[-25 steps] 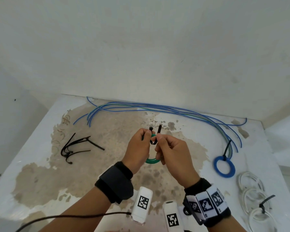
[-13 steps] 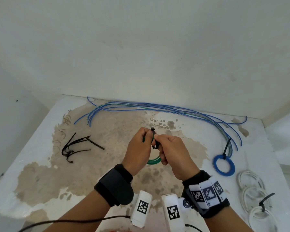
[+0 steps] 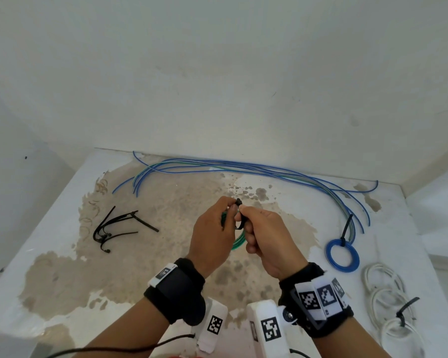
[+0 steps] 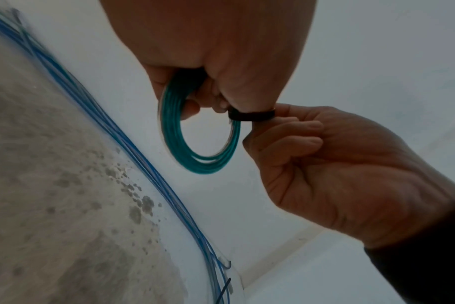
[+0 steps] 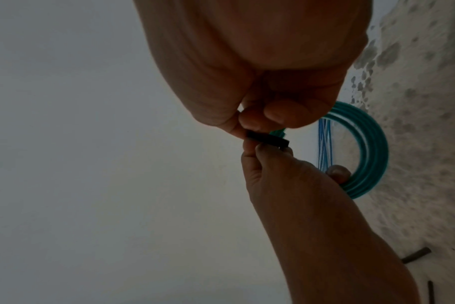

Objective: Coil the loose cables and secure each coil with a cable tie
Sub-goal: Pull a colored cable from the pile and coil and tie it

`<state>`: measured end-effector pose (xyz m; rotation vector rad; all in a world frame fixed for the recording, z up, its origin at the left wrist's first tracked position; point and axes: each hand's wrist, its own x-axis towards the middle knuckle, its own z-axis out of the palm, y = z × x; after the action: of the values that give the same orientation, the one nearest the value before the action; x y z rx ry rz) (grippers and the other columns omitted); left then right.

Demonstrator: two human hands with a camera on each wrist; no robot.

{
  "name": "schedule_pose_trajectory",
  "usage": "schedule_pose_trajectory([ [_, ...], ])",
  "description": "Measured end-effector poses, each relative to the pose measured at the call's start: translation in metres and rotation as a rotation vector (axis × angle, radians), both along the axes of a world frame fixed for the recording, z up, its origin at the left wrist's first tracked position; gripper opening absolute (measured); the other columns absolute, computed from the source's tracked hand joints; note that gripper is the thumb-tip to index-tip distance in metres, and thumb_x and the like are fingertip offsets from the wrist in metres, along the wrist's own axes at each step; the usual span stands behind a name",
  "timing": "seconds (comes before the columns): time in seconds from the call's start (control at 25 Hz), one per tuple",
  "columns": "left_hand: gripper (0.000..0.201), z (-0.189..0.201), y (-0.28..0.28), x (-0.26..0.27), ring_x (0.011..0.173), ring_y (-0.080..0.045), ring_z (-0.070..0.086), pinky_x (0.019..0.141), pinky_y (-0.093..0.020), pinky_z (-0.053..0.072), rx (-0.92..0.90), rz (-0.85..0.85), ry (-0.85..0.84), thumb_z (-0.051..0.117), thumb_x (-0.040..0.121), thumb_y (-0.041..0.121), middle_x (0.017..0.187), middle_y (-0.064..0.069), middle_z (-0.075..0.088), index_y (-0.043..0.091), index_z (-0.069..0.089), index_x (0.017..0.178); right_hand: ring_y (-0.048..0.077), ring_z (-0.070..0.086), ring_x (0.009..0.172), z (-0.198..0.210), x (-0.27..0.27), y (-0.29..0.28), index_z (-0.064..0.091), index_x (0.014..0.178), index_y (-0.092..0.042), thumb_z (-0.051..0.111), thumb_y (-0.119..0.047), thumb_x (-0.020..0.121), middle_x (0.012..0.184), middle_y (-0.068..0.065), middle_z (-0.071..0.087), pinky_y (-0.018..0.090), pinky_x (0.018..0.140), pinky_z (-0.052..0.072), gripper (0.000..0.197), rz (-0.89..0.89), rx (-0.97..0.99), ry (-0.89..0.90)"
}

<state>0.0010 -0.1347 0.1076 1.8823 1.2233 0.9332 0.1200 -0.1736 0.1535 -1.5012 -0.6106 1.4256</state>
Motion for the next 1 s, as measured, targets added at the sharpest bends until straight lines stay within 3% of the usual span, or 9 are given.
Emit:
schedule_pose_trajectory([
  [0.12, 0.016, 0.002, -0.002, 0.002, 0.06, -0.007, 0.051, 0.057, -0.014, 0.035, 0.005, -0.037, -0.005, 0.047, 0.105, 0.018, 0.072, 0.011, 0.059, 0.024, 0.061, 0.101, 0.009, 0.033, 0.044, 0.0, 0.005, 0.002, 0.066, 0.077, -0.014, 0.054, -0.028, 0.103, 0.056, -0.004, 0.038, 0.023, 0.043, 0.029, 0.032, 0.005, -0.013, -0.002],
  [0.24, 0.016, 0.005, 0.0, 0.0, 0.057, -0.006, 0.048, 0.057, -0.015, 0.034, -0.104, -0.073, -0.055, 0.047, 0.106, 0.021, 0.069, 0.01, 0.057, 0.023, 0.06, 0.098, 0.009, 0.037, 0.049, -0.001, 0.016, 0.007, 0.064, 0.085, -0.015, 0.058, -0.046, 0.099, 0.064, -0.005, 0.045, 0.024, 0.046, 0.031, 0.034, 0.034, -0.029, -0.218],
  [0.32, 0.017, 0.008, 0.001, -0.001, 0.057, -0.004, 0.047, 0.058, -0.013, 0.035, -0.159, -0.107, -0.055, 0.046, 0.106, 0.022, 0.068, 0.011, 0.056, 0.02, 0.061, 0.097, 0.009, 0.039, 0.054, -0.001, 0.025, 0.013, 0.066, 0.089, -0.019, 0.061, -0.049, 0.097, 0.07, -0.008, 0.05, 0.023, 0.05, 0.03, 0.032, 0.046, -0.04, -0.303],
  [0.44, 0.019, 0.011, -0.002, -0.002, 0.059, -0.002, 0.048, 0.06, -0.011, 0.037, -0.203, -0.143, -0.061, 0.046, 0.106, 0.022, 0.07, 0.013, 0.057, 0.02, 0.06, 0.094, 0.009, 0.041, 0.057, 0.0, 0.031, 0.021, 0.068, 0.088, -0.018, 0.065, -0.036, 0.097, 0.076, -0.005, 0.051, 0.02, 0.047, 0.028, 0.02, 0.105, -0.075, -0.225],
  [0.6, 0.022, 0.015, -0.004, 0.0, 0.057, -0.002, 0.046, 0.058, -0.013, 0.036, -0.238, -0.161, -0.089, 0.045, 0.107, 0.024, 0.067, 0.017, 0.054, 0.023, 0.056, 0.088, 0.009, 0.04, 0.058, -0.002, 0.032, 0.033, 0.065, 0.09, -0.018, 0.068, -0.023, 0.093, 0.076, -0.004, 0.049, 0.02, 0.043, 0.027, 0.008, 0.054, -0.097, -0.148],
  [0.8, 0.02, 0.015, -0.007, 0.0, 0.055, 0.001, 0.047, 0.057, -0.016, 0.039, -0.279, -0.193, -0.098, 0.045, 0.106, 0.026, 0.075, 0.016, 0.059, 0.02, 0.059, 0.093, 0.009, 0.04, 0.058, -0.004, 0.03, 0.047, 0.065, 0.088, -0.014, 0.069, -0.022, 0.094, 0.078, -0.002, 0.05, 0.019, 0.038, 0.027, 0.011, -0.077, -0.079, -0.096],
  [0.88, 0.02, 0.016, -0.01, 0.0, 0.053, 0.0, 0.045, 0.057, -0.023, 0.043, -0.331, -0.196, -0.11, 0.044, 0.106, 0.027, 0.077, 0.016, 0.06, 0.021, 0.06, 0.095, 0.01, 0.038, 0.058, -0.005, 0.03, 0.051, 0.064, 0.086, -0.014, 0.069, -0.021, 0.095, 0.078, -0.001, 0.05, 0.019, 0.038, 0.026, 0.012, -0.152, -0.074, -0.079],
  [1.0, 0.021, 0.02, -0.006, 0.001, 0.05, -0.005, 0.038, 0.051, -0.032, 0.046, -0.469, -0.209, -0.166, 0.041, 0.107, 0.026, 0.067, 0.019, 0.053, 0.019, 0.058, 0.097, 0.011, 0.044, 0.063, -0.012, 0.028, 0.051, 0.068, 0.092, -0.014, 0.068, -0.032, 0.096, 0.085, -0.001, 0.055, 0.022, 0.044, 0.031, 0.018, -0.151, -0.097, -0.082],
])
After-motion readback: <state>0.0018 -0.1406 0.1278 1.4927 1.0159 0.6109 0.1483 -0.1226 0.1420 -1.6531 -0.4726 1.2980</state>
